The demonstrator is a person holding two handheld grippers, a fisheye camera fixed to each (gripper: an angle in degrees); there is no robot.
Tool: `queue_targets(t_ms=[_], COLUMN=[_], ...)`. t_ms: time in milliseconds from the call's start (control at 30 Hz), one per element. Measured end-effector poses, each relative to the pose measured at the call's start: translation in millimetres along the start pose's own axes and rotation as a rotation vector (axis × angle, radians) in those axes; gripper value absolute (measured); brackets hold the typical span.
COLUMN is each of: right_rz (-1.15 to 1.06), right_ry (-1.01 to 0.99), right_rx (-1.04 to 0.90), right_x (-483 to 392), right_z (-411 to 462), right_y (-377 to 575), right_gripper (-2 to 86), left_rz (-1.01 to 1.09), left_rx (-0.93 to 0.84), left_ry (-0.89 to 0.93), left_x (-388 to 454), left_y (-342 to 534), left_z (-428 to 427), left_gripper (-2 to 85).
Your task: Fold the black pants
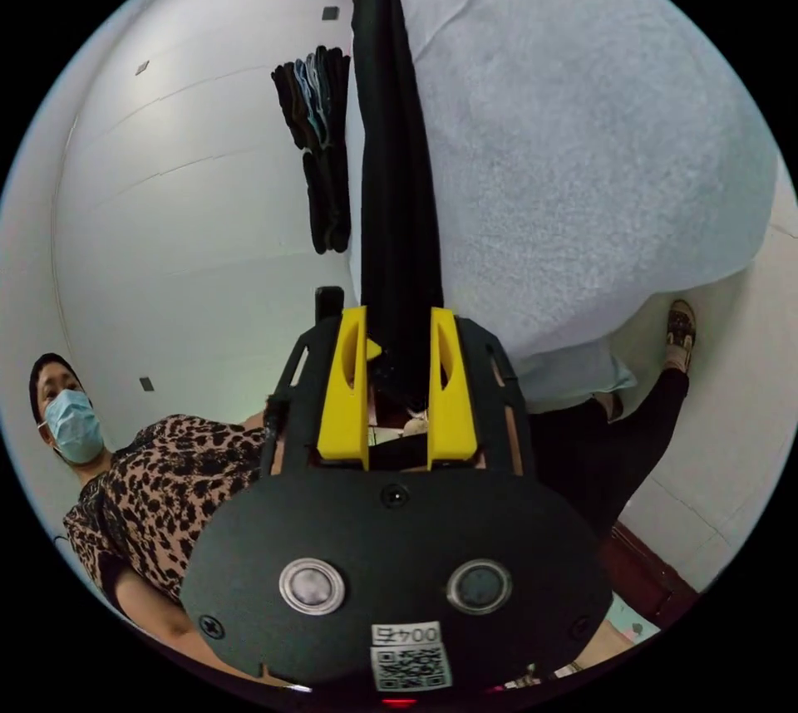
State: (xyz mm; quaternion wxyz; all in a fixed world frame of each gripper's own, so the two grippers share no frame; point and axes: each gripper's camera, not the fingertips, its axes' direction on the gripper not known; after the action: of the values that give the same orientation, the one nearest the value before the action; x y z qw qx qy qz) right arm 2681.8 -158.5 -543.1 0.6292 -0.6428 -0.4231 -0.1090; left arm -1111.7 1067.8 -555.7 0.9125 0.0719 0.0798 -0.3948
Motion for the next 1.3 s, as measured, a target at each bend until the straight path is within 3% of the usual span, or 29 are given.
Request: queue_targets(t_ms=[100, 267, 367, 500, 600, 767, 967, 1200, 1300], right_rz=[0.000, -0.011, 0.040, 0.071, 0.093, 0.090, 0.066, 0.072, 0.054], right_ry=[-0.006, -0.107, -0.259, -0.249, -0.194, -0.238, -0.245, -0.212, -0.157], right_rx=[0.073, 0.029, 0.060, 0.063, 0.064, 0.062, 0.053, 0.051, 0.060], right_x=[-3, -2, 10, 1, -22, -67, -105, -122, -134], right_z=[-22, -10, -2, -2, -9, -18, -13, 3, 12], right_y=[1, -14, -22, -26, -30, -47, -66, -82, -89], right_gripper=[13.7, 15.7, 9.2, 5.6, 5.2, 4.9, 4.6, 4.5, 4.4], left_rz=[0.010, 0.041, 0.032, 0.006, 0.016, 0.033, 0.059, 0.087, 0.116], left_rx=[0.028, 0.060, 0.041, 0.022, 0.043, 0.204, 0.293, 0.247, 0.210], left_ry=[0.053, 0.143, 0.119, 0.049, 0.054, 0.238, 0.378, 0.436, 0.426], left_x=[8, 22, 11, -12, -28, -58, -82, -87, -80], left_y=[-11, -31, -42, -50, -50, -46, -79, -104, -107], left_z=[-2, 2, 11, 21, 19, 3, 11, 31, 42], left_gripper=[3.5, 3.2, 3.5, 4.7, 9.5, 19.8, 23.5, 20.9, 11.6])
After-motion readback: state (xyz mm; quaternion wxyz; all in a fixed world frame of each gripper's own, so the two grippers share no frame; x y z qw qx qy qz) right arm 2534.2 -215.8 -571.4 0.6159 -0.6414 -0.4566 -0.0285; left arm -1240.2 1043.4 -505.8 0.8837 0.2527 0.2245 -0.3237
